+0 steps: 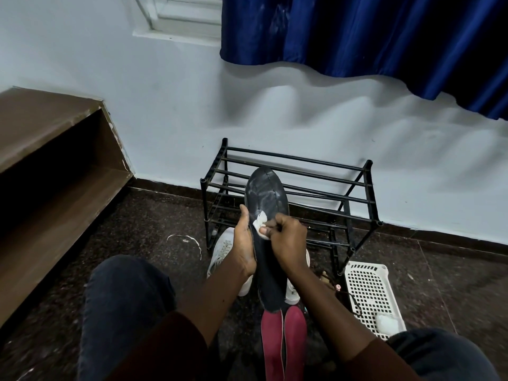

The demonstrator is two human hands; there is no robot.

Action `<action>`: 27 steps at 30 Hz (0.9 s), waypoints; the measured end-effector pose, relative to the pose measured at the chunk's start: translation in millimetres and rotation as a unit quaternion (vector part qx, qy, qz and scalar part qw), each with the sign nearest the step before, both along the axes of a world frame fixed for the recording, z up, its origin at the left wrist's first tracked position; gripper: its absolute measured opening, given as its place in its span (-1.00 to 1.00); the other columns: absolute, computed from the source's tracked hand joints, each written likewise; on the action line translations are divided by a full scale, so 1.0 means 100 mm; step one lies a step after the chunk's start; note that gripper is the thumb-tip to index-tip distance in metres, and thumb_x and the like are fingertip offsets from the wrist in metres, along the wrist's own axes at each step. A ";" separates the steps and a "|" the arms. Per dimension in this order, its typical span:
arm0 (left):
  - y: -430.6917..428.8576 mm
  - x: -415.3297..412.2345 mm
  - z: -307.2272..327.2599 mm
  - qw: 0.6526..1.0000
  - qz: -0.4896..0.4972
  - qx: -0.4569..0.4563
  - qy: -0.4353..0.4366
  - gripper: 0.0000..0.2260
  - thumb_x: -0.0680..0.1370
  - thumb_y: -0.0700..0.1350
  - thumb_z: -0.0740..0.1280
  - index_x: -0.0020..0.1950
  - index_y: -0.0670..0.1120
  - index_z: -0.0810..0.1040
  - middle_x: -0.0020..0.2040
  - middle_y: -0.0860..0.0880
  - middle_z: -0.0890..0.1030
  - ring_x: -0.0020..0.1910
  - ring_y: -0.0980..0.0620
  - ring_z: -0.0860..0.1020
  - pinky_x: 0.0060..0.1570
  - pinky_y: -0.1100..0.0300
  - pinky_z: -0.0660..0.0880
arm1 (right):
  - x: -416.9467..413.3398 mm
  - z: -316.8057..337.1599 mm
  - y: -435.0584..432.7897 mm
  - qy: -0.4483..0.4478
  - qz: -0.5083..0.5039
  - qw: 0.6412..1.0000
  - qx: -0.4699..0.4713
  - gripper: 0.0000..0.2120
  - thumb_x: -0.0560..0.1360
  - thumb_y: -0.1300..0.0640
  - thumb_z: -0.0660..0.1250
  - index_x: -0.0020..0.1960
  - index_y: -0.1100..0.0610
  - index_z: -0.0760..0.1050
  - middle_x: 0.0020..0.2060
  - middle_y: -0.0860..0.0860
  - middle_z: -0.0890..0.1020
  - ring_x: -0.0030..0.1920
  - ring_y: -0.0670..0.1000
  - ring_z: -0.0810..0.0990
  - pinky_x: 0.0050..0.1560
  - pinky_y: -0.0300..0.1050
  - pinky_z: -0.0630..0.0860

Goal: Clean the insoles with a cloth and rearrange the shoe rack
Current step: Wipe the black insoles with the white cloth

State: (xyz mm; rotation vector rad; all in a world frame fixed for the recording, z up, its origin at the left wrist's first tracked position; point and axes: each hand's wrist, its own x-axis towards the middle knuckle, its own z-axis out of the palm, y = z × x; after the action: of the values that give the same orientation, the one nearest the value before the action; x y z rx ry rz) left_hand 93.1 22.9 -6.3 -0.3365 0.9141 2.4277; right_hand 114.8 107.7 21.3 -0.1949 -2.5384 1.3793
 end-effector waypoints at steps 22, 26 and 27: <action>-0.05 -0.04 -0.15 1.000 -0.005 0.008 -0.028 -0.30 0.55 0.35 -0.04 0.06 -0.19 0.63 -0.03 -0.20 0.66 -0.12 -0.10 0.67 -0.10 0.11 0.59 | -0.02 0.05 0.00 -0.054 0.038 0.996 0.053 -0.91 0.33 0.31 0.46 -0.18 0.20 0.68 -0.21 0.09 0.65 -0.09 0.06 0.55 -0.01 -0.14 0.43; -0.03 -0.04 -0.15 0.999 -0.007 -0.017 -0.031 -0.36 0.58 0.28 0.01 -0.01 -0.20 0.65 -0.10 -0.18 0.68 -0.18 -0.07 0.67 -0.18 0.16 0.60 | 0.07 0.09 0.01 -0.091 0.091 0.989 0.077 -0.93 0.31 0.35 0.45 -0.24 0.23 0.67 -0.24 0.12 0.66 -0.10 0.07 0.57 -0.07 -0.18 0.44; -0.02 -0.03 -0.13 0.999 -0.009 -0.014 -0.039 -0.40 0.58 0.26 0.03 0.06 -0.20 0.62 -0.07 -0.18 0.67 -0.13 -0.08 0.66 -0.11 0.14 0.59 | 0.05 0.11 0.02 -0.091 0.092 0.989 0.076 -0.93 0.31 0.36 0.44 -0.25 0.24 0.66 -0.24 0.13 0.67 -0.10 0.07 0.57 -0.08 -0.19 0.43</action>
State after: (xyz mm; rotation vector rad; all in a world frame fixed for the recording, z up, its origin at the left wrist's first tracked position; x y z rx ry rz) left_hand 90.2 21.0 -19.7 -0.4271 0.9133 2.3710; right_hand 119.8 109.6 32.5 -0.0618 -2.8626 1.2742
